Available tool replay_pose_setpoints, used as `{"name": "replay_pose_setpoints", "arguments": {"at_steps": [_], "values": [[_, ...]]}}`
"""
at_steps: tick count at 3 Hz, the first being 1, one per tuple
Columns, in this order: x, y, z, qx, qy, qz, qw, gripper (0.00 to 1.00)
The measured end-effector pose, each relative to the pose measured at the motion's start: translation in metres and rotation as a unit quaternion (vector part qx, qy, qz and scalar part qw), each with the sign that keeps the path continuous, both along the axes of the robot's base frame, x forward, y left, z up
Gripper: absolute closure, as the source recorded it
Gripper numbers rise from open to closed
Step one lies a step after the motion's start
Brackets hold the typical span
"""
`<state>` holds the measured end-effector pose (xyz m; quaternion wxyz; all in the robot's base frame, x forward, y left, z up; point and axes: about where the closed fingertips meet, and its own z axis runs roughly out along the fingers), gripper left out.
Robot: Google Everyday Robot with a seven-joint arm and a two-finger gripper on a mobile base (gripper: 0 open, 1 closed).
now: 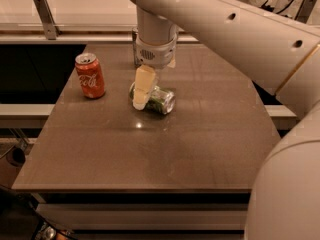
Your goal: Place green can upright
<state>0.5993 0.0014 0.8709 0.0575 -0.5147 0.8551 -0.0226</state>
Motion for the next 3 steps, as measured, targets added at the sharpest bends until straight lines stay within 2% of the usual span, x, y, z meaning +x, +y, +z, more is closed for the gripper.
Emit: {"name": "replay_pose_setpoints", "arguments": {"at_steps": [1, 2, 3], "values": [[0.0021, 0.0022, -0.0123, -0.003, 0.004, -0.011, 0.9999, 0.0], [0.0031, -0.0027, -0.0176, -0.013, 0.0, -0.036, 0.9992, 0.0], [0.003, -0.0066, -0.0179, -0.022, -0.011, -0.055, 0.9982, 0.16]]}}
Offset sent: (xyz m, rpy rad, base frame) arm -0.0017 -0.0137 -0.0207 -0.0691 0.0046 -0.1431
